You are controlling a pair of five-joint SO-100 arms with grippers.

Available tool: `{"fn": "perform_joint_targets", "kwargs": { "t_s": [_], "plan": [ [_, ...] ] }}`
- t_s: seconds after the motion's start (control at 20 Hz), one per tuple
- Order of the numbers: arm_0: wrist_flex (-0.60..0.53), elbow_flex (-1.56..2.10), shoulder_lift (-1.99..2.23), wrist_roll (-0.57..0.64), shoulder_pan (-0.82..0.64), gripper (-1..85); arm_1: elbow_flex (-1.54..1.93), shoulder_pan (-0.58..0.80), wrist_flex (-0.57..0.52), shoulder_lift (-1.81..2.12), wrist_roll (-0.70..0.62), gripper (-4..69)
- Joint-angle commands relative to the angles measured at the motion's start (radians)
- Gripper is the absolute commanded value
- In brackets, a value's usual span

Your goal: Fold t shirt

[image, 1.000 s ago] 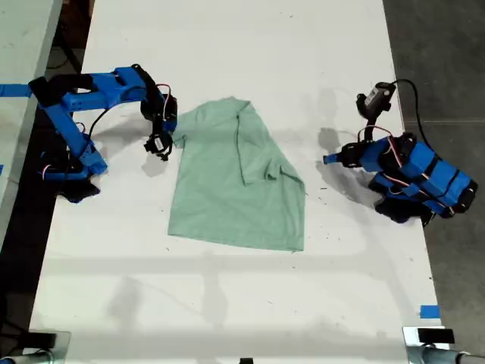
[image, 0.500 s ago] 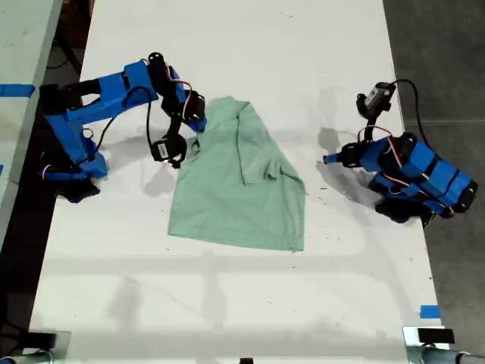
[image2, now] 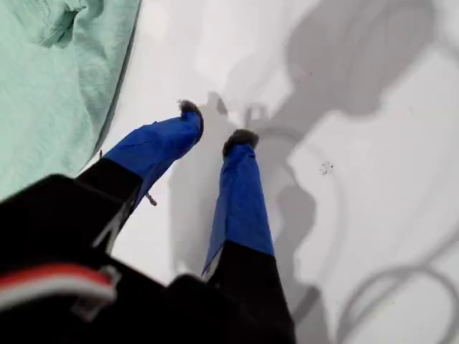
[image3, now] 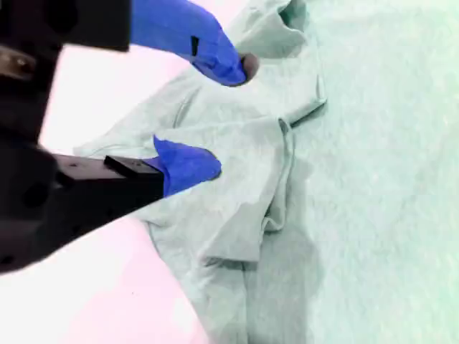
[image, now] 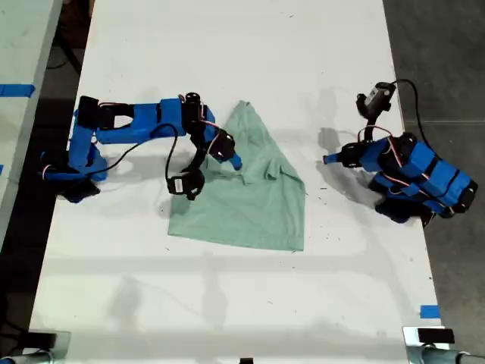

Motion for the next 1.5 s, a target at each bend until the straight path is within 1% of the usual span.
{"fn": "perform_joint_targets", "kwargs": {
  "t_s": [0.0,0.1,0.2,0.25,0.35,0.45,0.5,0.65,0.7,0.75,0.8,0.85,0.9,0.95,1.0,1.05,1.1,1.15,1.2,1.25,1.3,1.35,1.4,1.45],
  "plan": [
    [0.032,0.083,0.365,-0.011,-0.124,-0.2,0.040,0.000,-0.005,0.014,-0.017,9.3],
    [0.003,0.250,0.715,-0.026,-0.193,-0.2,0.040,0.000,-0.005,0.014,-0.017,9.3],
    [-0.084,0.502,0.996,-0.046,-0.178,-0.3,0.040,0.000,-0.005,0.014,-0.017,9.3],
    [-0.132,0.686,1.086,-0.095,-0.163,-0.3,0.040,0.000,-0.005,0.014,-0.017,9.3],
    [-0.253,1.095,1.186,-0.262,-0.156,-0.3,0.040,0.000,-0.005,0.014,-0.017,9.3],
    [-0.410,1.374,1.229,-0.342,-0.126,-0.3,0.040,0.000,-0.005,0.014,-0.017,9.3],
    [-0.454,1.457,1.252,-0.374,-0.118,-0.3,0.040,0.000,-0.005,0.014,-0.017,9.3],
    [-0.457,1.620,1.333,-0.505,-0.095,-0.3,0.040,0.000,-0.005,0.014,-0.017,9.3],
    [-0.500,1.686,1.356,-0.515,-0.087,-0.3,0.040,0.000,-0.005,0.014,-0.017,9.3],
    [-0.578,1.772,1.388,-0.505,-0.084,-0.3,0.040,0.000,-0.005,0.014,-0.017,9.3],
    [-0.617,1.839,1.417,-0.500,-0.078,0.1,0.040,0.000,-0.005,0.014,-0.017,9.3],
    [-0.621,1.894,1.436,-0.508,-0.075,4.6,0.040,0.000,-0.005,0.014,-0.017,9.3],
    [-0.643,1.934,1.456,-0.522,-0.043,9.2,0.040,0.000,-0.005,0.014,-0.017,9.3],
    [-0.638,1.953,1.474,-0.523,-0.014,12.0,0.040,0.000,-0.005,0.014,-0.017,9.3],
    [-0.638,1.993,1.522,-0.520,0.006,12.4,0.040,0.000,-0.005,0.014,-0.017,9.3],
    [-0.641,2.074,1.660,-0.540,0.014,12.5,0.040,0.000,-0.005,0.014,-0.017,9.3],
    [-0.611,2.197,1.917,-0.584,-0.005,12.6,0.040,0.000,-0.005,0.014,-0.017,9.3],
    [-0.391,2.273,2.315,-0.644,-0.051,12.3,0.040,0.000,-0.005,0.014,-0.017,9.3],
    [-0.393,2.255,2.335,-0.425,-0.084,21.4,0.038,0.000,-0.003,0.014,-0.011,9.3],
    [-0.422,2.272,2.250,-0.532,-0.048,24.5,0.038,0.000,-0.003,0.014,-0.015,8.9],
    [-0.439,2.272,2.220,-0.518,-0.048,22.8,0.038,0.000,-0.003,0.014,-0.017,8.9],
    [-0.428,2.272,2.244,-0.508,-0.044,21.8,0.038,0.000,-0.003,0.014,-0.017,8.8],
    [-0.400,2.272,2.316,-0.485,-0.046,21.4,0.038,0.000,-0.003,0.014,-0.017,8.8],
    [-0.411,2.272,2.361,-0.328,-0.048,20.9,0.038,0.000,-0.003,0.014,-0.018,8.7]
  ]
}}
